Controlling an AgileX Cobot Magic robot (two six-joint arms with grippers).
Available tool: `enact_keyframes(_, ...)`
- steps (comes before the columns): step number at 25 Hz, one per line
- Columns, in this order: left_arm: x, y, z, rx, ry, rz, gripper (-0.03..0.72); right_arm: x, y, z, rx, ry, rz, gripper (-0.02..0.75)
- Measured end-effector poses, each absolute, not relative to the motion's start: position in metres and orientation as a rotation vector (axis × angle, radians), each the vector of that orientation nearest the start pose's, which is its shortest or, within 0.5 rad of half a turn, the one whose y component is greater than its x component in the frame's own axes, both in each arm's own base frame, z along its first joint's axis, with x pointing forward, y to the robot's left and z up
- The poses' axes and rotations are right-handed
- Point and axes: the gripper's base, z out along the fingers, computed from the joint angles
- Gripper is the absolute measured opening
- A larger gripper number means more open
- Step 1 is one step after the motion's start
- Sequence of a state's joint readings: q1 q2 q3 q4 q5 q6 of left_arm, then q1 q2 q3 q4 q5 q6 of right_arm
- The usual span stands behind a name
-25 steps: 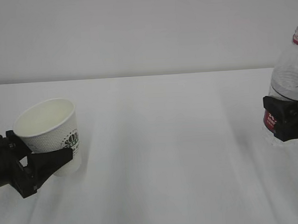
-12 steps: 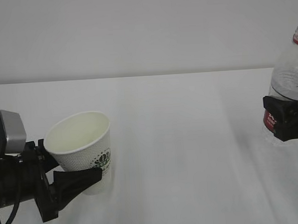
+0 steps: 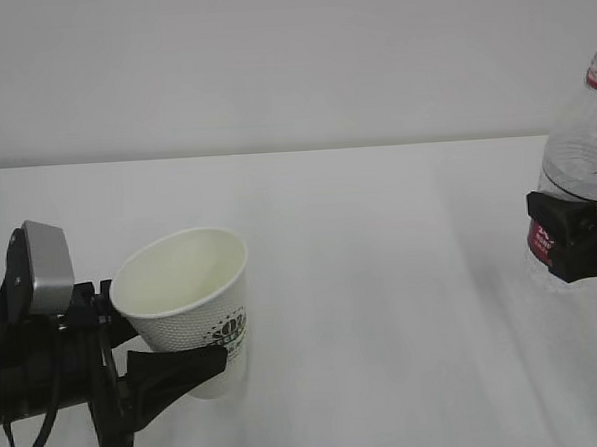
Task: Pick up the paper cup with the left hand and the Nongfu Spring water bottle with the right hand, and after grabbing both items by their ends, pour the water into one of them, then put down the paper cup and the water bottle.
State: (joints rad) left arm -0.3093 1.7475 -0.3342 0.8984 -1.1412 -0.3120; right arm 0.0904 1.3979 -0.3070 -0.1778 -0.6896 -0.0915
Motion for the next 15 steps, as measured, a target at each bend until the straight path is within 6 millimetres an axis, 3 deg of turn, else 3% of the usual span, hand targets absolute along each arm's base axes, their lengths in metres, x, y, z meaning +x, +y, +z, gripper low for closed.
enact_keyframes(15,0.213,-0.181,0.154,1.128,1.501,-0.879,0.527,0.226,0.033,0.179,-0.42,1.846,0.015,0.475)
